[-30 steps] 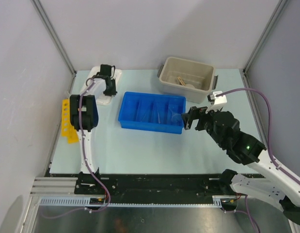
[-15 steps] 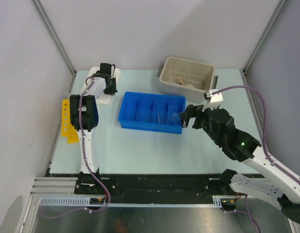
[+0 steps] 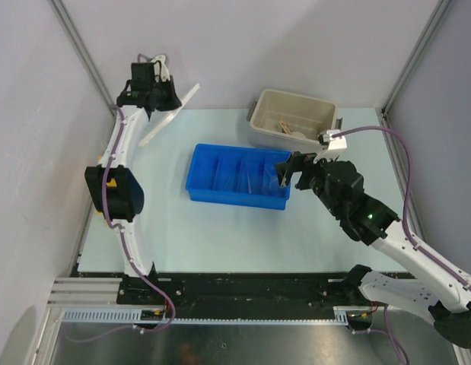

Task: Organize the chemistry lab equipment

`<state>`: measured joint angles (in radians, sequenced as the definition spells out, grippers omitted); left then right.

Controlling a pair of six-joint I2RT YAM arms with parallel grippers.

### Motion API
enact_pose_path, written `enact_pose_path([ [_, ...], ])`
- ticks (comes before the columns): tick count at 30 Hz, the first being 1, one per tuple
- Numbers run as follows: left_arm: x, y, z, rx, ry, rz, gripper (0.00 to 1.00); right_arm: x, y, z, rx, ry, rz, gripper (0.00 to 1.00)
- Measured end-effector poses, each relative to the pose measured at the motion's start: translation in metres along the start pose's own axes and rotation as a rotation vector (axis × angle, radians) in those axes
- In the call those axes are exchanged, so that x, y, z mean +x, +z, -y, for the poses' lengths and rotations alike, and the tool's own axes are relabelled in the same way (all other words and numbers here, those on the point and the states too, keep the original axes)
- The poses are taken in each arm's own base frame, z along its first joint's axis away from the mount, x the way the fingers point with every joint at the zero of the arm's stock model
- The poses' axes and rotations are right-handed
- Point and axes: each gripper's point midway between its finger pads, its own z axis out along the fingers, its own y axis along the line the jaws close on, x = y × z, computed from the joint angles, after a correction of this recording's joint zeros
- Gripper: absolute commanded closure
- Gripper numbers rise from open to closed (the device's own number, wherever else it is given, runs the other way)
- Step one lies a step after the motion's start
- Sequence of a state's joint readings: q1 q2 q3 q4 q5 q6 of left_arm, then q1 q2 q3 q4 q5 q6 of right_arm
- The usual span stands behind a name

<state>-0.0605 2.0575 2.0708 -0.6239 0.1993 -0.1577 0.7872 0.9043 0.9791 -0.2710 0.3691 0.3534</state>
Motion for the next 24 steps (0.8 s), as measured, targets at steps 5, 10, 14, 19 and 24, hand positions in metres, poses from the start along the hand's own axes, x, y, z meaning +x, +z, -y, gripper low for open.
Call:
enact_pose_path([
  [5,-0.029,-0.045,0.038,0.138,0.010,0.075,1.00,-0.021,0.015,-0.005,-0.037,0.034,0.076,0.02],
  [10,-0.030,-0.083,0.071,0.243,0.034,0.093,1.00,-0.037,0.035,-0.007,-0.088,-0.014,0.134,0.03],
  [14,-0.013,-0.093,0.082,0.262,0.044,0.067,1.00,-0.040,0.041,0.001,-0.084,-0.018,0.138,0.04],
  [19,0.023,-0.079,0.080,0.255,0.029,-0.023,1.00,-0.037,0.041,-0.001,-0.109,-0.008,0.120,0.04],
  [24,0.048,-0.069,0.077,0.247,0.024,-0.086,1.00,-0.025,0.040,0.000,-0.115,-0.015,0.069,0.04],
])
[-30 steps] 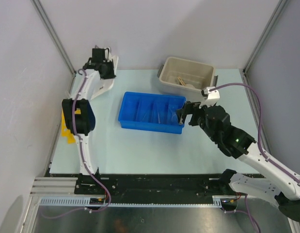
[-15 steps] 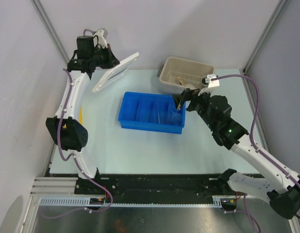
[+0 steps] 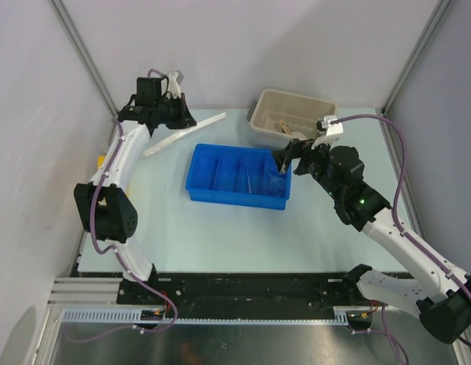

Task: Organize the chemistry lab equipment

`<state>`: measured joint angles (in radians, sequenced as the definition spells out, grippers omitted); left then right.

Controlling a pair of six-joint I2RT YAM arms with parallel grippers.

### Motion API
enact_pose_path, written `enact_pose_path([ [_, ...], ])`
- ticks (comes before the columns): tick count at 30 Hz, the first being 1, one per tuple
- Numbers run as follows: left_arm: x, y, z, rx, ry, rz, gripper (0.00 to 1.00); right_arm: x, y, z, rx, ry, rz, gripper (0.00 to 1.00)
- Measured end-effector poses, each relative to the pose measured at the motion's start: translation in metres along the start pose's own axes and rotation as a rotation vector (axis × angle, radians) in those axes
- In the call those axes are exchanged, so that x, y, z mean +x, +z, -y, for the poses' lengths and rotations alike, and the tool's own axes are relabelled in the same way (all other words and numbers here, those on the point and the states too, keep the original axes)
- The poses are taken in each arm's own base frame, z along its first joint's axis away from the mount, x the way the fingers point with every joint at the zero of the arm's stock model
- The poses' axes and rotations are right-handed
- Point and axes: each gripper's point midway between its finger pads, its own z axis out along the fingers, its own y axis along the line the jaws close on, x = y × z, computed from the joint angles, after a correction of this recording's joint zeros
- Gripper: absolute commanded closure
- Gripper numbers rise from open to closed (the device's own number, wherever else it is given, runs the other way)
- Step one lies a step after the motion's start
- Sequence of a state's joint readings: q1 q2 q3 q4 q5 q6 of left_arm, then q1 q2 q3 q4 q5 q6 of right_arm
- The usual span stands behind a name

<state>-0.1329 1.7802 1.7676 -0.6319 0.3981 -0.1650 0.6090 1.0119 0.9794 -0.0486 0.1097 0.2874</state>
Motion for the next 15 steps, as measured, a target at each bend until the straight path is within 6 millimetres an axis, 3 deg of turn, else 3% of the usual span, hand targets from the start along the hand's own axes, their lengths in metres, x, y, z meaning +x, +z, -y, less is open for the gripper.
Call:
enact_pose_path([
  [7,0.013,0.005,-0.001,0.001,-0.008,-0.030,1.00,0.021,0.017,-0.003,-0.037,-0.040,-0.059,0.04],
  [15,0.029,0.011,-0.003,0.005,-0.020,-0.066,1.00,0.088,0.082,-0.023,-0.206,-0.290,-0.145,0.03],
])
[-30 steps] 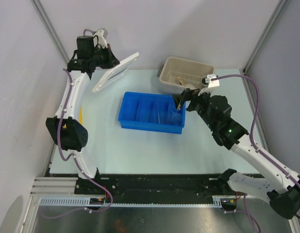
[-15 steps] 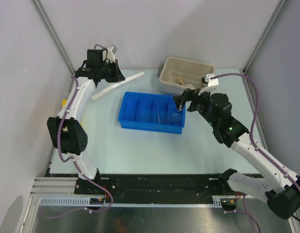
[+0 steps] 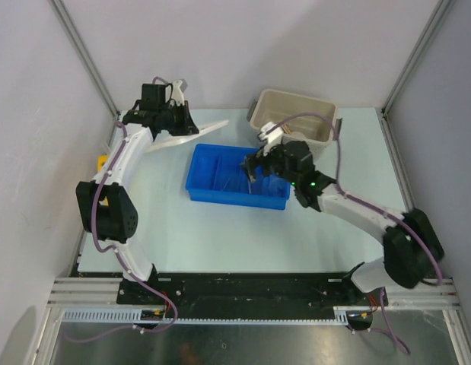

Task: Organize the chemistry lab equipment

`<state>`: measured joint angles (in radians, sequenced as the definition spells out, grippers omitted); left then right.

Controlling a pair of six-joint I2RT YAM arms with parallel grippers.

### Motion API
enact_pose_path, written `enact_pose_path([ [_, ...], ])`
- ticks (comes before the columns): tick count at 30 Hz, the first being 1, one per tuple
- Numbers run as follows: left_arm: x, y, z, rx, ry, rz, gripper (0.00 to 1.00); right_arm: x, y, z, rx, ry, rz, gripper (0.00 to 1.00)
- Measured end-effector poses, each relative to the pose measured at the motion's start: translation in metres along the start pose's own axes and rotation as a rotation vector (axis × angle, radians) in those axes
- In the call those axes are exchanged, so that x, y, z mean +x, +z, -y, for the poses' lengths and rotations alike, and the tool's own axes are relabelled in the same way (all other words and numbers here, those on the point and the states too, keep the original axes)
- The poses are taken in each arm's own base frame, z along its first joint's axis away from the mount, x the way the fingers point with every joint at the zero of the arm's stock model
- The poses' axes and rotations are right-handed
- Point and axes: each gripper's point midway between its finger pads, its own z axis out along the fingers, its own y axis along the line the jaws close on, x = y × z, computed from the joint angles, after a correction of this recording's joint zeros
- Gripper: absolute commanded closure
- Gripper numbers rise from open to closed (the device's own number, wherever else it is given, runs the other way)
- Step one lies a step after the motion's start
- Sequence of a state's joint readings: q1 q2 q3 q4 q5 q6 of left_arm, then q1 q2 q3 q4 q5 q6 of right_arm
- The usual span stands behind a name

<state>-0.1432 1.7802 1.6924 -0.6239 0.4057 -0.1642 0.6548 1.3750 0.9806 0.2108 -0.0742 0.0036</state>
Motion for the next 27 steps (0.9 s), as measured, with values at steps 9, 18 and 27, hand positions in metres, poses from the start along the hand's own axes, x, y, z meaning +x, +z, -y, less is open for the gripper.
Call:
enact_pose_path([
  [9,0.013,0.005,0.001,0.016,-0.009,-0.031,1.00,0.040,0.102,-0.023,-0.158,-0.432,0.199,0.06],
  [18,0.022,0.005,0.000,0.012,-0.016,-0.047,1.00,0.025,0.158,-0.018,-0.274,-0.615,0.372,0.10],
  [27,0.025,0.001,0.001,0.013,-0.016,-0.046,1.00,0.003,0.195,-0.024,-0.330,-0.793,0.437,0.13],
])
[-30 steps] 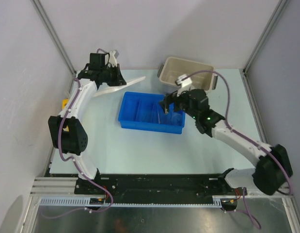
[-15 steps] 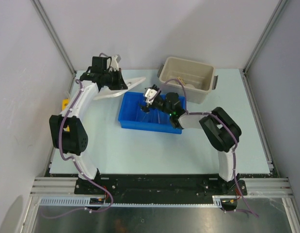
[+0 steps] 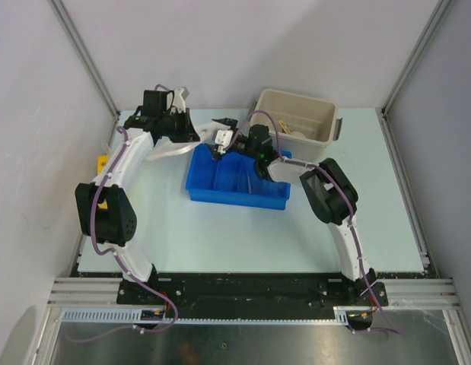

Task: Organize the chemistry lab equipment

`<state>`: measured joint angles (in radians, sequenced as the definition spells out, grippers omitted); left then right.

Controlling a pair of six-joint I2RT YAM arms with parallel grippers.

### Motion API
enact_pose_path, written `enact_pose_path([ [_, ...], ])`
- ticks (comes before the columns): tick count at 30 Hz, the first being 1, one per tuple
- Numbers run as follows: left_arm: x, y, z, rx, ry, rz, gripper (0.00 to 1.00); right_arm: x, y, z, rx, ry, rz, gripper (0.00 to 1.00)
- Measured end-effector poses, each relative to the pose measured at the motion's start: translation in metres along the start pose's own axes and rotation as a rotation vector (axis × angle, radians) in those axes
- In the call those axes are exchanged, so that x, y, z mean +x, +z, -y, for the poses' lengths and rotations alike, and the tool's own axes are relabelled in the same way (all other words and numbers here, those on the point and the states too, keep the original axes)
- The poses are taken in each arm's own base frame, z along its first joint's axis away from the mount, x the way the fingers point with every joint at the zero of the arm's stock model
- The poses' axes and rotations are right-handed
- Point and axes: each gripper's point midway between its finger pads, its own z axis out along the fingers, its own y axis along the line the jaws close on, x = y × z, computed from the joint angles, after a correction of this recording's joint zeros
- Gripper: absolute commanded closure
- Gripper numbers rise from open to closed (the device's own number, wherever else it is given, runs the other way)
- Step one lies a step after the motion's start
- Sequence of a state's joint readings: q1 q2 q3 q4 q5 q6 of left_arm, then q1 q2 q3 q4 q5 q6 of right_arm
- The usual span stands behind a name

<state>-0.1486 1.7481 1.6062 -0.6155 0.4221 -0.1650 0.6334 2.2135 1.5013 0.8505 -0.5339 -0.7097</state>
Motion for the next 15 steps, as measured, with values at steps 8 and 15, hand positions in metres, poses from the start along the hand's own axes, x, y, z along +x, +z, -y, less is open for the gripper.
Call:
enact_pose_path([
  [8,0.001,0.000,0.000,0.000,-0.001,-0.001,1.00,0.018,0.029,-0.012,-0.098,-0.105,-0.049,0.46],
  [15,-0.001,0.000,-0.004,-0.018,0.001,0.007,1.00,0.029,0.041,-0.028,-0.151,-0.147,-0.068,0.84],
])
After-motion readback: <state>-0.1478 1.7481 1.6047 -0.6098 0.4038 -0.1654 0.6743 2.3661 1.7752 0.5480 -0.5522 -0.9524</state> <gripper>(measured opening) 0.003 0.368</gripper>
